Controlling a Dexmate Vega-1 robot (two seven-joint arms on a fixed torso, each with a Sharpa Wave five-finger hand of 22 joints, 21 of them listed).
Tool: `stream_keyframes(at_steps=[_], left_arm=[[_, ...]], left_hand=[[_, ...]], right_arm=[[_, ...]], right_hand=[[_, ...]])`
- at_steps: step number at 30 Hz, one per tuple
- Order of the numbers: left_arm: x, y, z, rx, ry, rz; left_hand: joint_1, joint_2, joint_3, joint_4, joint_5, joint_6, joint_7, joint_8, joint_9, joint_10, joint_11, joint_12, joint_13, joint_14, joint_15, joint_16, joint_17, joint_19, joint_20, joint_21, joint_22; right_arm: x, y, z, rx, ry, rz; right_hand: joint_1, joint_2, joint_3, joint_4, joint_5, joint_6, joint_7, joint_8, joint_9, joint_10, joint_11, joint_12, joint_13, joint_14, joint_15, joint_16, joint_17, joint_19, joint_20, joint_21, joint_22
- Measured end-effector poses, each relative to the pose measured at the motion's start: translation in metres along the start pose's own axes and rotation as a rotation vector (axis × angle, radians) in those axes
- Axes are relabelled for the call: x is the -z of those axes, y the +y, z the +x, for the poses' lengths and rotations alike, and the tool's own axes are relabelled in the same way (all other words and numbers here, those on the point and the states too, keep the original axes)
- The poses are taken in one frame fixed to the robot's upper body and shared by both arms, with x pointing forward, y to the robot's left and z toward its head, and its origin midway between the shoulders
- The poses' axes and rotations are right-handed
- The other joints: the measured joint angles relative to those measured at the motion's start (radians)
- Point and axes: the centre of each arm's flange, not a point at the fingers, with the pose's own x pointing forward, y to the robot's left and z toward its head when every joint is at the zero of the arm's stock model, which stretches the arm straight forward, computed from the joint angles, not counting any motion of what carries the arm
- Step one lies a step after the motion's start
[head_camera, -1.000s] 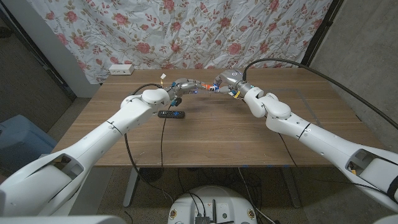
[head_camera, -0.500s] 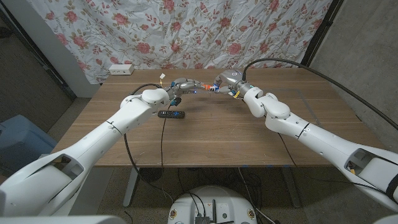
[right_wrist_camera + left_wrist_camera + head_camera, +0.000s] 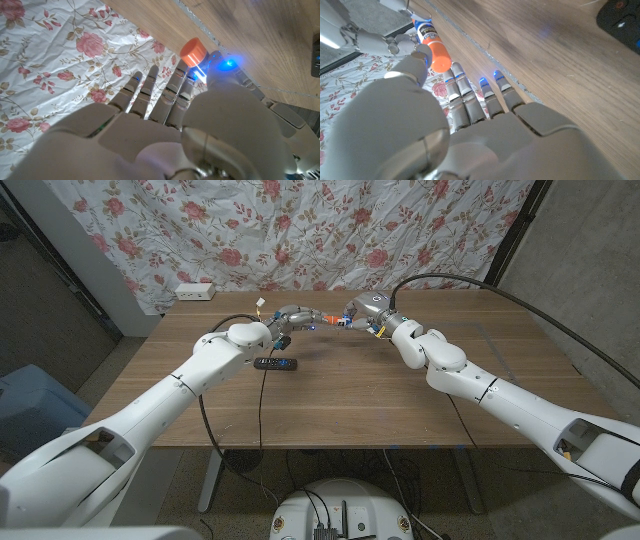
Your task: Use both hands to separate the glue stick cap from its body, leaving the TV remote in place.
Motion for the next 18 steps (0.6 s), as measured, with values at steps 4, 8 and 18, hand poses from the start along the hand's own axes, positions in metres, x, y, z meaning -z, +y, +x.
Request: stream_keyframes(at_steps=[4,8,18], left_arm=[[0.0003,-0.0006,0.0007,0.001,0.002,0.002],[0.0002,-0.0014,0.0018,0.003,0.004,0.005],[-0.0006,-0.004,0.0049,0.01,0.009,0.014]], left_hand=[[0.003,0.003,0.0,0.0,0.0,0.007,-0.007,0.0,0.0,0.004,-0.003,-0.008,0.0,0.001,-0.001,0.0,0.0,0.0,0.0,0.0,0.0],[0.009,0.001,-0.006,0.0,0.0,0.014,-0.003,0.0,0.0,0.011,-0.007,-0.008,0.0,0.009,-0.002,0.0,0.0,0.008,-0.003,0.0,0.0],[0.017,0.001,-0.013,0.002,0.0,0.046,-0.006,-0.006,0.003,0.034,-0.009,-0.008,0.0,0.032,-0.004,0.0,0.0,0.016,-0.005,0.0,0.0]], right_arm=[[-0.0007,-0.0003,-0.0007,0.002,-0.002,0.001],[-0.0011,-0.0008,-0.0012,0.005,-0.003,0.002],[-0.0018,-0.0023,-0.0014,0.01,-0.006,0.003]], right_hand=[[0.0,0.0,0.0,0.0,0.003,0.0,0.0,0.0,0.0,0.0,0.0,0.0,0.0,0.0,0.0,0.0,0.003,0.0,0.0,0.0,0.0],[0.0,0.0,0.0,0.0,0.003,0.002,0.002,0.002,0.0,0.004,0.004,0.0,0.0,0.0,0.0,0.0,0.003,0.0,0.0,0.0,0.0],[0.003,0.003,-0.003,0.003,0.003,0.003,0.003,0.002,0.0,0.004,0.004,0.0,0.0,0.0,0.0,0.0,0.002,0.0,0.0,0.0,0.0]])
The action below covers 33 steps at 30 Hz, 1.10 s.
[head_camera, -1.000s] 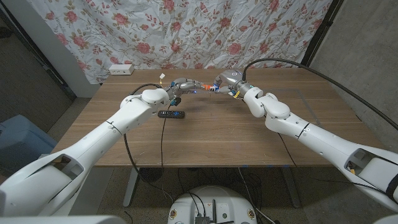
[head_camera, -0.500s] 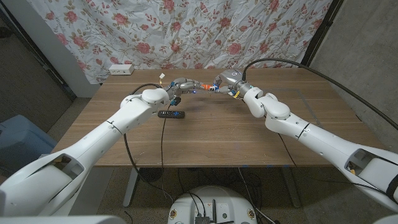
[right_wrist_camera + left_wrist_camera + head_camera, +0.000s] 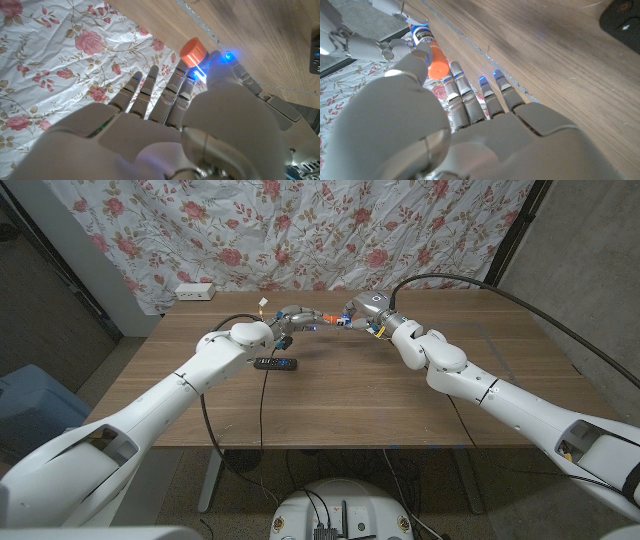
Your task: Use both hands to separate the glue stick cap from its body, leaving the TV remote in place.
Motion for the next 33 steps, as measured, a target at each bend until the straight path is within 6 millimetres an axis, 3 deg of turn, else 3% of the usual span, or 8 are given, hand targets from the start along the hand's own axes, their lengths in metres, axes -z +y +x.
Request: stream_keyframes(at_steps=[22,33], left_arm=[[-0.0018,-0.0001,0.0028,-0.024,0.008,0.01],[-0.0041,-0.0006,0.0042,-0.021,0.01,0.021]], left_hand=[[0.041,0.041,-0.016,0.008,0.0,0.104,0.01,-0.011,-0.001,0.098,0.016,0.0,0.002,0.061,0.0,0.0,0.0,0.047,-0.026,0.006,0.0],[0.06,0.059,-0.022,0.011,0.0,0.146,-0.011,-0.02,-0.001,0.145,0.016,0.0,0.003,0.079,-0.003,0.0,0.0,0.053,-0.032,0.006,0.0]], right_arm=[[-0.0001,0.0006,0.0017,-0.001,-0.001,0.001],[0.0001,0.0031,0.0025,-0.01,0.0,-0.001]], right_hand=[[0.0,0.0,-0.005,-0.003,-0.001,0.0,0.0,-0.002,0.0,0.0,0.0,0.0,0.0,0.0,0.0,0.0,-0.003,0.0,0.0,0.0,0.0],[0.003,0.003,-0.005,-0.003,-0.001,0.002,0.002,-0.003,0.0,0.0,0.0,0.0,0.001,0.0,0.0,0.0,-0.003,0.0,0.0,0.0,0.0]])
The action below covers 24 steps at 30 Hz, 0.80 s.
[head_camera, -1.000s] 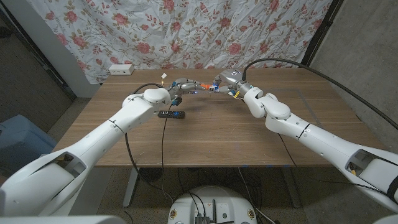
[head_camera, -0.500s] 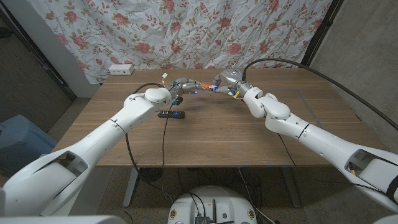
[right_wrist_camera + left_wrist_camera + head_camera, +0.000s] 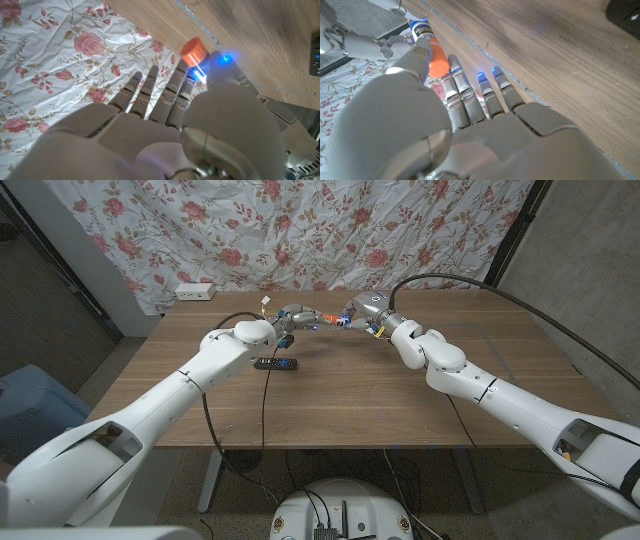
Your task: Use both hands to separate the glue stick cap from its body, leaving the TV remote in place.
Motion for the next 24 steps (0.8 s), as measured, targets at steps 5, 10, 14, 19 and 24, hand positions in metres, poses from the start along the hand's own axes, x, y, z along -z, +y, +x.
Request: stream_keyframes(at_steps=[5,10,14,19,24], left_arm=[[-0.0005,-0.0003,0.001,0.006,0.001,0.005],[-0.0012,-0.0004,0.0019,0.01,0.002,0.008],[-0.0016,-0.0006,0.0022,0.014,0.003,0.01],[-0.0011,-0.0004,0.0021,0.016,0.007,0.012],[-0.0016,-0.0001,0.0012,0.018,0.009,0.015]], left_hand=[[0.006,0.007,0.0,0.0,0.0,0.003,-0.003,-0.003,0.0,0.009,0.002,0.0,0.0,0.008,-0.002,0.0,0.0,0.005,-0.005,0.0,0.0],[0.008,0.009,0.0,0.0,-0.001,0.009,-0.009,-0.007,0.0,0.021,-0.001,0.0,0.0,0.012,0.001,0.0,0.0,0.005,-0.005,0.0,0.0],[0.006,0.018,0.0,0.0,-0.001,0.009,-0.009,-0.01,0.0,0.021,0.0,0.0,0.0,0.012,0.001,0.0,0.0,0.005,-0.005,0.0,0.0],[0.006,0.02,0.0,0.0,-0.001,0.014,-0.014,-0.015,0.0,0.025,-0.004,0.0,0.0,0.016,-0.003,0.0,0.0,0.005,-0.005,0.0,0.0],[0.009,0.023,-0.006,0.001,-0.001,0.014,-0.014,-0.018,0.0,0.032,-0.003,-0.008,0.0,0.018,0.0,0.0,0.0,0.011,-0.011,0.0,0.0]], right_arm=[[0.0004,0.0012,0.0002,-0.004,0.001,-0.001],[0.0014,0.0021,0.0007,-0.007,0.004,-0.002],[0.0024,0.0032,0.0008,-0.009,0.006,-0.001],[0.0035,0.0041,0.001,-0.01,0.009,-0.002],[0.0046,0.0042,0.001,-0.007,0.013,-0.002]], right_hand=[[0.0,0.0,-0.001,-0.001,-0.002,0.003,0.003,0.001,0.0,0.0,0.0,0.0,0.0,0.0,0.0,0.004,0.0,0.0,0.0,0.0,0.0],[0.0,0.0,-0.001,-0.001,-0.003,0.003,0.003,0.001,0.0,0.004,0.003,0.0,0.0,0.0,0.0,0.004,0.0,0.0,0.0,0.0,0.0],[0.0,0.0,-0.003,-0.003,-0.003,0.003,0.003,0.001,0.001,0.008,-0.001,-0.003,-0.001,0.0,0.0,0.004,0.0,0.0,0.0,0.0,0.0],[0.0,0.0,-0.003,-0.003,-0.003,0.005,0.005,0.001,0.005,0.009,-0.002,-0.003,-0.001,0.0,0.0,0.007,0.003,0.0,0.0,0.0,0.0],[0.0,0.0,-0.003,-0.003,-0.004,0.005,0.005,0.001,0.005,0.011,-0.004,0.0,-0.001,0.0,0.0,0.007,0.003,0.004,-0.004,0.0,0.0]])
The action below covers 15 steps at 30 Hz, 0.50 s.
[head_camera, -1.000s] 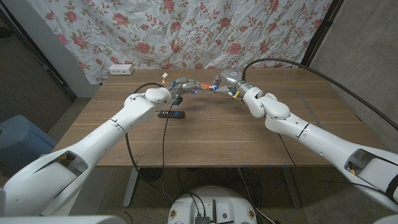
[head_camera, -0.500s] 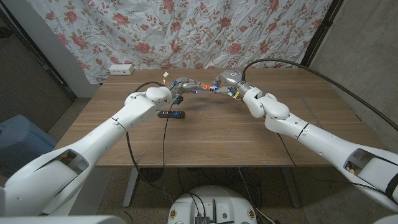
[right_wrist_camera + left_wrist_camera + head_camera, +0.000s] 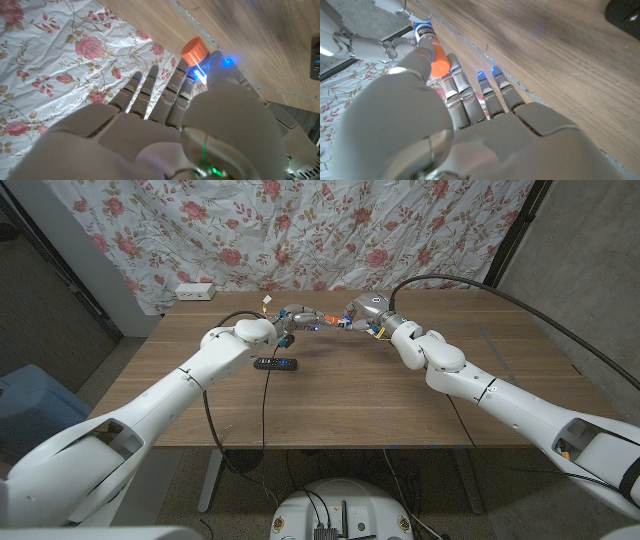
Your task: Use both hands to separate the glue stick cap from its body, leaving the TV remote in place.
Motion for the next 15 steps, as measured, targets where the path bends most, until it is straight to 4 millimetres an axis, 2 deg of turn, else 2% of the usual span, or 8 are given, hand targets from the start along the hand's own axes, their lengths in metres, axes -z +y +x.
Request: stream_keyframes(at_steps=[15], left_arm=[[-0.0007,0.0009,-0.0043,-0.003,0.011,0.004]], left_hand=[[0.0,0.008,-0.002,-0.001,-0.003,0.005,-0.005,-0.011,0.0,0.011,-0.004,-0.006,0.0,0.006,0.0,0.0,0.0,0.0,0.0,0.0,0.0]], right_arm=[[0.0032,0.0012,-0.0019,0.002,0.02,-0.002]], right_hand=[[0.006,0.006,-0.004,0.001,0.001,0.007,-0.007,0.004,-0.001,0.005,0.006,0.0,0.001,0.004,-0.004,0.0,0.0,0.0,0.0,0.0,0.0]])
